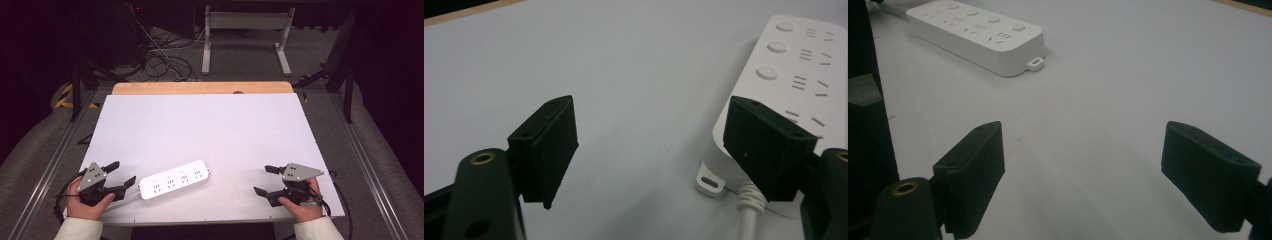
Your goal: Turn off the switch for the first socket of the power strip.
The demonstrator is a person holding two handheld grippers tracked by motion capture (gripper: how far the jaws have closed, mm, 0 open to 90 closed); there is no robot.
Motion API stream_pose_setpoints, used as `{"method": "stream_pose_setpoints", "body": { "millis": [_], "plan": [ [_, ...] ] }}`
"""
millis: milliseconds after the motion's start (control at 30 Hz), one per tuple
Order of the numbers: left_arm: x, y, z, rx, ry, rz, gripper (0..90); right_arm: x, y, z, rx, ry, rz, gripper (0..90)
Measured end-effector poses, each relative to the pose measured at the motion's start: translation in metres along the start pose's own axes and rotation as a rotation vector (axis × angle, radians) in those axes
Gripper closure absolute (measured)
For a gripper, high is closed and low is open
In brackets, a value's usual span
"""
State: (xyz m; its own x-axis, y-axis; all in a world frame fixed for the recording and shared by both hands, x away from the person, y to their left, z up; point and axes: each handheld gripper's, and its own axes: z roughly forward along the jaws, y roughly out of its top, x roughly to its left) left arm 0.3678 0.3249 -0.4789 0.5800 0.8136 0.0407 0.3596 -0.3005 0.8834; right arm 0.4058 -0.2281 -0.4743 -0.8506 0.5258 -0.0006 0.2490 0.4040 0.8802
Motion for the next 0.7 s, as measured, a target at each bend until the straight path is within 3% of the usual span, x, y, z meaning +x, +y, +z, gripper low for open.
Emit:
{"method": "stream_pose_setpoints", "body": {
  "millis": [700],
  "plan": [
    [-0.0017, 0.0028, -0.0031, -0.014, 0.015, 0.011, 22.1, 0.0002, 0.0007, -0.0004, -0.006, -0.002, -0.003, 18.0]
  ]
}}
